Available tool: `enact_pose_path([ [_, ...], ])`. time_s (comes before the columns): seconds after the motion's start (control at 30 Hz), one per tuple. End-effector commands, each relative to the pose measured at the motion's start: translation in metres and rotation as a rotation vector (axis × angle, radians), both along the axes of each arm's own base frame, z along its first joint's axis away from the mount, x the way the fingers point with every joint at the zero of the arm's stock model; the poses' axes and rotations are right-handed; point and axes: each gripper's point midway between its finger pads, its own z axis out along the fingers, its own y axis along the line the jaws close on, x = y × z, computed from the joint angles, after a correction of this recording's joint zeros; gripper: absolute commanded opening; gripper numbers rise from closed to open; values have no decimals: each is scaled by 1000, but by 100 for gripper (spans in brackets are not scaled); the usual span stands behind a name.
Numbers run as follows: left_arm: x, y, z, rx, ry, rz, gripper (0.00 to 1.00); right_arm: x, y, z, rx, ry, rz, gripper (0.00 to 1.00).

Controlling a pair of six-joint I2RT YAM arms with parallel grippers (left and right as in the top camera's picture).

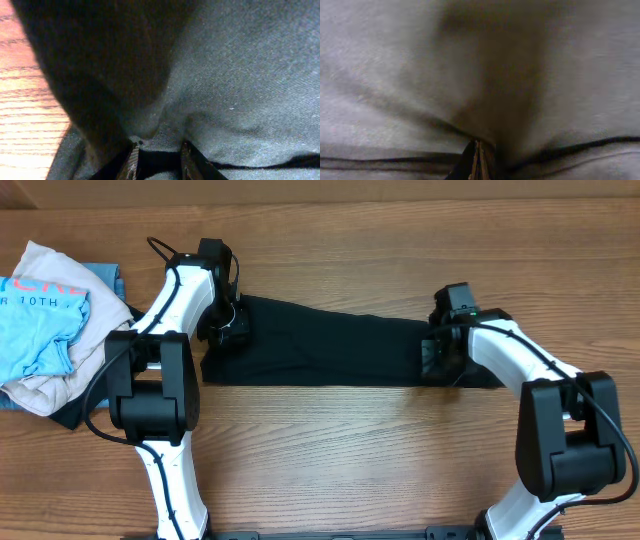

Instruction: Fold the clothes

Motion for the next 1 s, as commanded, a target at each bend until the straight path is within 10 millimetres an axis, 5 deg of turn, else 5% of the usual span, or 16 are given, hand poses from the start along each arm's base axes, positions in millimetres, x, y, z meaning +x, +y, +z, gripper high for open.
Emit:
enact_pose_path([
  [0.0, -11, 13, -17, 42, 47, 25, 32, -2, -42, -2, -98, 7, -98, 4],
  [0.23, -11, 13, -17, 42, 46, 25, 32, 4, -104, 2, -80, -27, -353, 4],
  [0.4, -11, 13, -17, 42, 46, 25, 32, 23, -118, 7, 9, -110, -409, 4],
  [0.5, -11, 13, -17, 42, 46, 25, 33, 45, -116, 30, 99, -162, -382, 4],
  [0.6, -11, 13, -17, 42, 46, 25, 33, 49, -135, 62, 101, -152, -439, 5],
  [0.77, -11, 12, -17, 41, 46, 25, 38, 17, -149, 66, 144, -32, -507, 62],
  [0.87, -10, 12, -17, 39, 42, 26, 44, -2, -144, 61, 149, 44, -506, 82],
  [0.97, -8, 12, -17, 37, 35, 26, 46, -9, -135, 50, 177, 66, -434, 92],
])
